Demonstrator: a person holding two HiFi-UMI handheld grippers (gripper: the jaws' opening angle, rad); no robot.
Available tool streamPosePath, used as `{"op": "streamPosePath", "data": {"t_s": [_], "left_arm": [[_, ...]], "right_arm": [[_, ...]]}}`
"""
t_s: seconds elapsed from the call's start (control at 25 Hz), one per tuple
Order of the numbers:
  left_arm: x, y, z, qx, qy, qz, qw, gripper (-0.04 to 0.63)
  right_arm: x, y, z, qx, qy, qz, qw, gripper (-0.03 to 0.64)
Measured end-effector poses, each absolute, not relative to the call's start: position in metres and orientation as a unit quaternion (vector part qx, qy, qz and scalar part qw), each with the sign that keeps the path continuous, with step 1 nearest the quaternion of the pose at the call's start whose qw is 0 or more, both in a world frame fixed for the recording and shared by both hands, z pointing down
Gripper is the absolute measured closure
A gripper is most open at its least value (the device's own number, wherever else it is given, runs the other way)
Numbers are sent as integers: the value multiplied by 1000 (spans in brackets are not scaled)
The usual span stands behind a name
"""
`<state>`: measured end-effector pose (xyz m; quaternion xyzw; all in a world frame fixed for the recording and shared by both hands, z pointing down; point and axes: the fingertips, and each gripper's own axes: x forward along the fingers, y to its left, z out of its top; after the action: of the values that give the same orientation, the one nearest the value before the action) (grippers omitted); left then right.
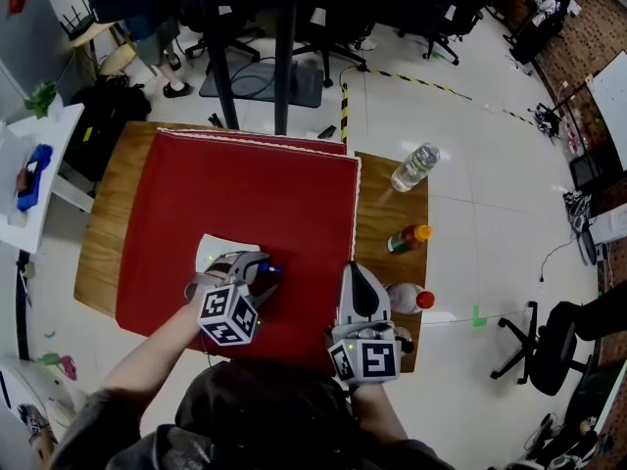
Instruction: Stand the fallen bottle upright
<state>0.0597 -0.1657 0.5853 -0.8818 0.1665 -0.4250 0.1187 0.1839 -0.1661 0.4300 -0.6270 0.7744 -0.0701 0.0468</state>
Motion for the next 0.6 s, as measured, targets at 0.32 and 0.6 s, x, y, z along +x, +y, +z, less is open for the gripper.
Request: {"op": "streamPosePath", "data": {"t_s": [0.32, 0.6], "left_arm": [[64, -165, 613, -854, 97, -487, 155, 308], [65, -168, 635, -835, 57, -522, 163, 298]], "right_arm": [[183, -173, 436, -627, 774, -76, 44, 603], [187, -178, 439, -631, 771, -79, 44, 604]]}}
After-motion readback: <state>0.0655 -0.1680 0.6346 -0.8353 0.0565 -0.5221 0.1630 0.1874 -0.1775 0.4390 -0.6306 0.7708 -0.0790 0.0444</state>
